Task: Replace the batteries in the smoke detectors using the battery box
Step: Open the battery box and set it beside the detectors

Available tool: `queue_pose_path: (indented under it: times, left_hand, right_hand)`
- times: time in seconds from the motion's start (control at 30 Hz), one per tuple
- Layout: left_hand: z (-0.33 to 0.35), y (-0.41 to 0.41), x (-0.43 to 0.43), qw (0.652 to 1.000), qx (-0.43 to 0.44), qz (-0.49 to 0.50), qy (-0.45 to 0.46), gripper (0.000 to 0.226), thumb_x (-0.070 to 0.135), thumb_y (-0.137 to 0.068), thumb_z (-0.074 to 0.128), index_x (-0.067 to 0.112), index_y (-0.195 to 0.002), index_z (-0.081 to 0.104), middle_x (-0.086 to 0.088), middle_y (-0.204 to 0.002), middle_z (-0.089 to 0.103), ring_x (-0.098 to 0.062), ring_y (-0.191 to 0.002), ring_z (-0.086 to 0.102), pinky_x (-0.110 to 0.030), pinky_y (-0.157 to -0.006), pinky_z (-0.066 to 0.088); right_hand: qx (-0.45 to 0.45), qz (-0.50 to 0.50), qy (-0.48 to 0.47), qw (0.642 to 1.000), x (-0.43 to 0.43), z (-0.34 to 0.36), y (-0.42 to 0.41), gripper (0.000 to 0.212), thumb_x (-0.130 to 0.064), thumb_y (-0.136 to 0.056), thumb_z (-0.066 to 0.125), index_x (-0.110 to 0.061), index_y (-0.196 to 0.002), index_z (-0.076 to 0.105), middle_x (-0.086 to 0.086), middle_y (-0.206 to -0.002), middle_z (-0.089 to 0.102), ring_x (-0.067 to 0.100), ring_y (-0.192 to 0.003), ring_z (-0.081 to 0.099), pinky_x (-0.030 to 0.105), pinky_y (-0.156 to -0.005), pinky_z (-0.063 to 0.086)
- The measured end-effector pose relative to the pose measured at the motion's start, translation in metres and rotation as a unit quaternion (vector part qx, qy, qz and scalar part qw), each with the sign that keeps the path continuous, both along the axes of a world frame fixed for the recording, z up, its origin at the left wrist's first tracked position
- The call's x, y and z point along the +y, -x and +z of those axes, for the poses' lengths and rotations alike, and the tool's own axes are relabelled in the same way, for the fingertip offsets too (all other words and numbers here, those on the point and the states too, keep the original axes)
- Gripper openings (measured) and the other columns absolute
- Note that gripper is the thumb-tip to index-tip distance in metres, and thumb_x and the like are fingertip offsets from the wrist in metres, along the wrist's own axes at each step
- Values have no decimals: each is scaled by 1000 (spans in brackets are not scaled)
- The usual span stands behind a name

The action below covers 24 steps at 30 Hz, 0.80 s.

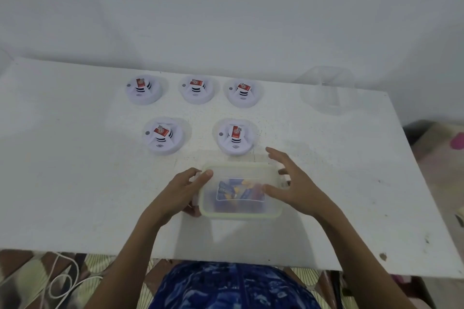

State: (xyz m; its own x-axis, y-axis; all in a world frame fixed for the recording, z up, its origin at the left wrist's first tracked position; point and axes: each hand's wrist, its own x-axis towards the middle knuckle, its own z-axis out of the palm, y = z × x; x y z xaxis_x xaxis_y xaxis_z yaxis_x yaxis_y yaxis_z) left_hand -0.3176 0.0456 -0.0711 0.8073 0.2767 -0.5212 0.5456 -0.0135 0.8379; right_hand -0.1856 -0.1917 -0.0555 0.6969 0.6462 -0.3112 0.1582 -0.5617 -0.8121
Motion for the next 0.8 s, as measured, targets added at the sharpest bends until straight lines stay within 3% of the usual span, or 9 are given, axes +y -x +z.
queue_pose_path:
  times: [0.17,0.23,0.33,0.4,0.5,0.63,0.8]
  left_hand:
    - [1,-8,4,997,-25,63,-19,34,49,-86,59,19,-101,61,-10,-89,70,-24,-72,69,-37,-59,60]
    - [-1,-7,7,994,-55,98,-14,28,43,-84,65,21,-102,63,-11,-94,70,-21,-70,67,-31,-64,59]
    - [-6,1,12,985,-117,120,50,35,36,-78,74,25,-109,65,-4,-108,69,-19,-94,69,-32,-82,56]
    - [-9,5,13,981,-136,113,75,40,34,-75,74,26,-113,64,-1,-116,67,-20,-106,65,-37,-88,53]
    - [-8,7,7,992,-82,48,78,39,28,-80,74,22,-116,60,-5,-114,66,-20,-98,68,-37,-78,58]
    - [-4,4,0,994,-30,3,104,38,31,-80,73,24,-114,58,-9,-104,69,-26,-91,69,-38,-72,59]
    - [-1,2,-1,991,-40,-2,125,32,34,-84,67,34,-115,60,-9,-106,70,-24,-94,69,-41,-76,59]
  right_hand:
    - [-18,38,43,998,11,10,1,72,-28,-82,71,-38,-141,32,-25,-109,45,11,-105,50,18,-80,41]
    - [-4,46,74,996,9,14,-2,76,-35,-79,73,-40,-141,29,-18,-107,47,13,-100,52,20,-79,42]
    - [41,72,115,990,5,16,-2,75,-44,-78,73,-42,-138,28,-14,-101,53,11,-89,58,20,-72,49]
    - [88,60,108,988,5,13,0,68,-50,-79,69,-38,-136,33,-9,-100,63,14,-85,66,26,-71,57]
    - [142,-8,90,986,8,9,6,52,-52,-87,59,-31,-130,38,3,-95,71,21,-79,70,30,-67,60]
    - [169,-9,83,982,13,6,11,38,-45,-91,56,-22,-118,45,6,-89,71,24,-74,71,35,-69,60]
    - [231,-52,10,971,11,-7,9,34,-35,-86,67,-12,-109,54,9,-108,68,25,-91,70,43,-82,58]
